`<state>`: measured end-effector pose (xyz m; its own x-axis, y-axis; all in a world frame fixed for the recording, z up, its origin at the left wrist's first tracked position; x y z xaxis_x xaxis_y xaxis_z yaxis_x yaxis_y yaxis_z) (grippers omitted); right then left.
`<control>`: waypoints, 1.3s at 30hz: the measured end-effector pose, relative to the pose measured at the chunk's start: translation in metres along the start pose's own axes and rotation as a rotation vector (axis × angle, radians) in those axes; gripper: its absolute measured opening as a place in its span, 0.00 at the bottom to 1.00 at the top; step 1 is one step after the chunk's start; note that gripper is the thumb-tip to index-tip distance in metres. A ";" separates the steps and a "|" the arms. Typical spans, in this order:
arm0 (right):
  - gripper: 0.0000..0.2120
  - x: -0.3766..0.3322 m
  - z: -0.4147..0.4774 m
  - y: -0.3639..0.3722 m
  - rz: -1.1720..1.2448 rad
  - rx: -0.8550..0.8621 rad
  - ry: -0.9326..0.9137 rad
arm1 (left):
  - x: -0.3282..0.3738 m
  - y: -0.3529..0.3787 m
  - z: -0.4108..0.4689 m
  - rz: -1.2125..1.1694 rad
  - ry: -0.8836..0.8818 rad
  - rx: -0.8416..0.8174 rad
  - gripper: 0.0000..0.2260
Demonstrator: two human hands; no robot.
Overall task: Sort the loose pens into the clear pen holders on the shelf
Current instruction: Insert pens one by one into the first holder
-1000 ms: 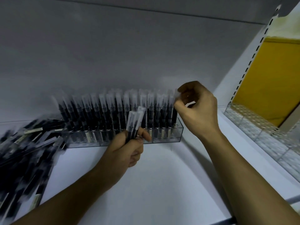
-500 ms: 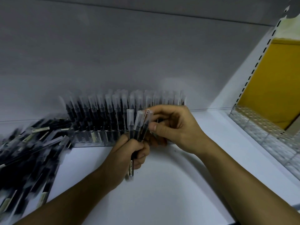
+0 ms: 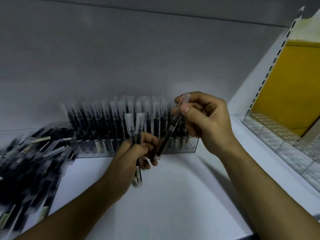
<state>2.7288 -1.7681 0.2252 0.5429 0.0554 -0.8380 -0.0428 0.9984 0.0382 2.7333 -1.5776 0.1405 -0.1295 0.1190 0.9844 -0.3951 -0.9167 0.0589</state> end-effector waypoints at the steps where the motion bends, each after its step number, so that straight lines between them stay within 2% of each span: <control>1: 0.05 -0.001 0.001 -0.004 0.010 0.027 -0.001 | 0.002 0.001 0.000 -0.002 0.015 0.000 0.13; 7: 0.06 -0.007 0.006 -0.028 -0.047 0.216 -0.079 | 0.010 0.007 -0.005 0.031 0.064 0.021 0.09; 12: 0.06 -0.015 0.007 -0.049 -0.255 0.397 -0.168 | 0.013 0.013 -0.007 0.006 0.066 0.006 0.11; 16: 0.06 -0.016 0.007 -0.054 -0.397 0.451 -0.197 | 0.012 0.013 -0.009 0.014 0.034 -0.001 0.11; 27: 0.07 -0.006 0.007 -0.043 -0.609 0.269 -0.176 | 0.010 0.010 -0.010 0.103 0.071 0.012 0.11; 29: 0.10 -0.006 0.007 -0.041 -0.654 0.205 -0.187 | 0.012 0.011 -0.013 0.277 0.142 0.004 0.10; 32: 0.15 -0.003 0.005 -0.038 -0.734 0.116 -0.195 | 0.014 0.010 -0.019 0.603 0.235 -0.035 0.14; 36: 0.19 0.000 0.006 -0.036 -0.753 0.051 -0.173 | 0.013 0.009 -0.018 0.824 0.284 -0.068 0.11; 39: 0.26 0.004 0.007 -0.040 -0.769 0.014 -0.111 | 0.014 0.008 -0.017 0.932 0.346 -0.060 0.06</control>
<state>2.7385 -1.8075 0.2239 0.4964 -0.6523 -0.5727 0.3901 0.7571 -0.5241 2.7127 -1.5762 0.1517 -0.6658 -0.5253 0.5299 -0.0447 -0.6808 -0.7311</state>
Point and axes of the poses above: each hand's wrist, its own z-axis towards the middle knuckle, its own y-axis out of the palm, x = y × z, the point moved 4 cm from there along z, towards the middle knuckle, and after that the axes turned 1 degree about y, right-handed, at the moved point
